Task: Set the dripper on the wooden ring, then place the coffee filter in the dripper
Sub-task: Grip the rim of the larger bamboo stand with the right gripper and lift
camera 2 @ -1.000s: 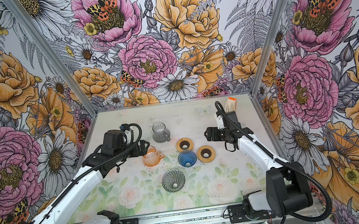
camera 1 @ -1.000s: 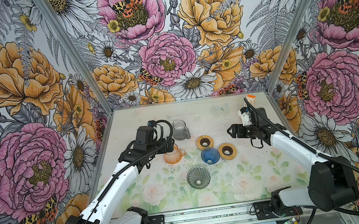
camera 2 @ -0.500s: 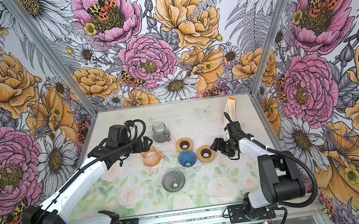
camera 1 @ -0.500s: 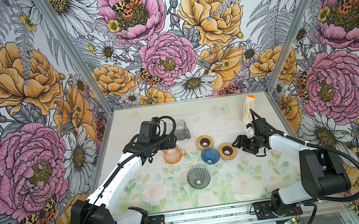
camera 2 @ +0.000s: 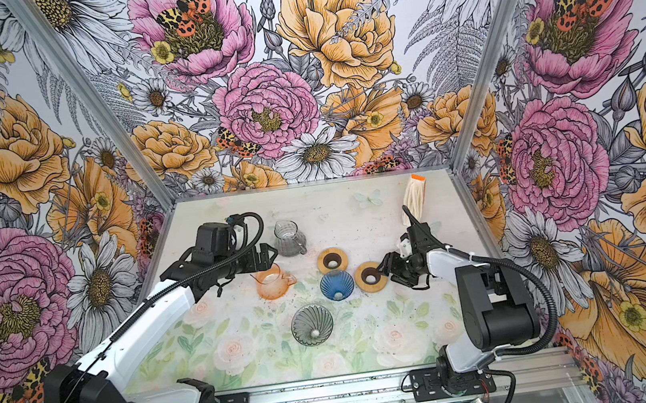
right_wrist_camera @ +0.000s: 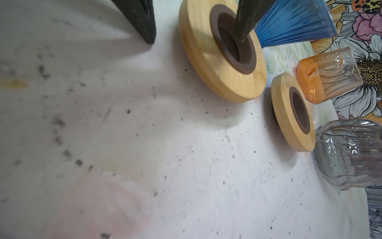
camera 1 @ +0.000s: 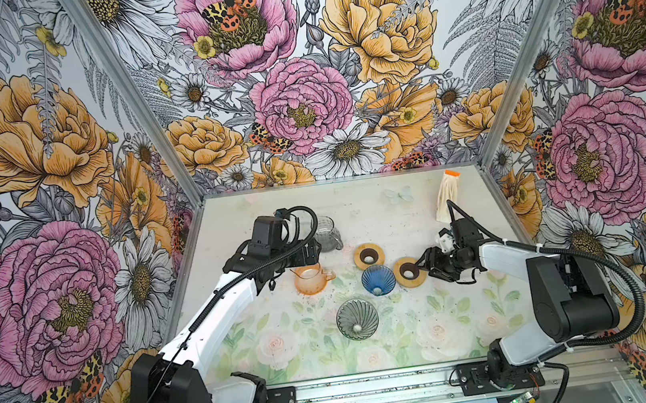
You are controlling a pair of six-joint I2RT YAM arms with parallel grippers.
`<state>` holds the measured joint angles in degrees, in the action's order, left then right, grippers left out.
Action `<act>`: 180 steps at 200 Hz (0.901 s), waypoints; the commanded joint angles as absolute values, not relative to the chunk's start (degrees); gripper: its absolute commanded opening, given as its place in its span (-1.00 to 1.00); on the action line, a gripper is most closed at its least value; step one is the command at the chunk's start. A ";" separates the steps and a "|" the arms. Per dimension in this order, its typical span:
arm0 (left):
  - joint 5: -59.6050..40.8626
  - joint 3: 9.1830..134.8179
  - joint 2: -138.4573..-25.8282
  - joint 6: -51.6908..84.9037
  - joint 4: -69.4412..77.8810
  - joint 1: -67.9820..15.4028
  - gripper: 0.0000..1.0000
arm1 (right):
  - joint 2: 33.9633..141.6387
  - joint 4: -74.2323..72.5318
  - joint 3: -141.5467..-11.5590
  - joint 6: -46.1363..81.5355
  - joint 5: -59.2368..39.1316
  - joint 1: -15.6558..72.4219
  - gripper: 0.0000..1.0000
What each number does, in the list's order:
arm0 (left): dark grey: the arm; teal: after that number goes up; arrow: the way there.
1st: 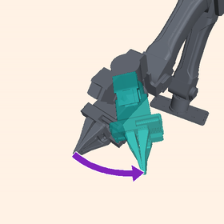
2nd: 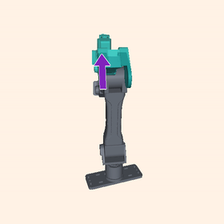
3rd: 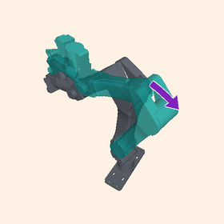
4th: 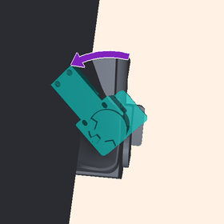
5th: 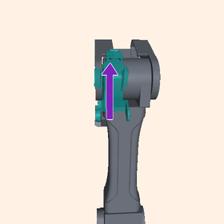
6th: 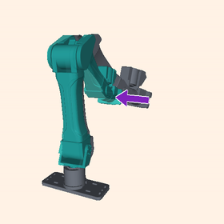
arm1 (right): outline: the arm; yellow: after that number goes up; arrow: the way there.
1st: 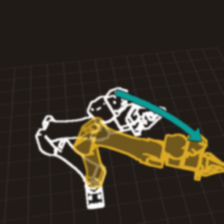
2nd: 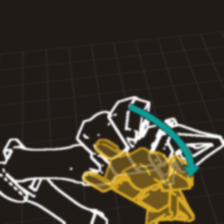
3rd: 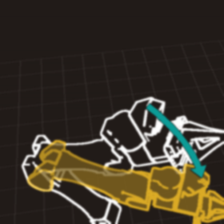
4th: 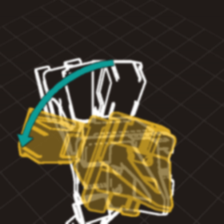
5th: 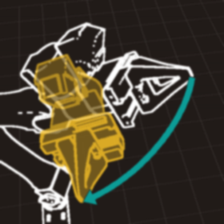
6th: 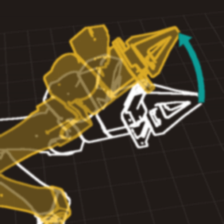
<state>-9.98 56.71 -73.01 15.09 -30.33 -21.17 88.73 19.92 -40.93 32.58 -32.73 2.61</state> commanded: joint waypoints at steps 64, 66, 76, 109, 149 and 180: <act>-12.00 58.52 -74.43 16.22 -28.62 -20.74 0.98 | 93.05 19.69 -39.98 33.00 -33.05 4.34 0.05; -12.08 58.51 -74.50 16.25 -28.60 -20.74 0.98 | 93.07 19.69 -40.05 32.97 -33.05 4.40 0.04; -12.27 58.74 -75.00 16.29 -28.37 -20.74 0.97 | 93.25 19.64 -40.33 32.95 -33.09 4.72 0.00; -12.92 59.50 -76.28 16.92 -27.63 -21.17 0.98 | 92.58 19.68 -40.78 33.24 -31.64 5.12 -0.04; -13.52 60.59 -77.94 16.95 -27.17 -21.22 0.98 | 92.27 19.70 -41.83 33.21 -31.19 5.10 -0.21; -14.08 60.86 -78.31 16.96 -27.16 -21.43 0.98 | 91.79 19.69 -42.41 33.31 -31.20 5.14 -0.29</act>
<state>-12.34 59.42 -78.00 16.43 -28.69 -21.15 90.96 17.69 -41.21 33.21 -33.10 4.60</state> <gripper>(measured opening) 0.987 0.365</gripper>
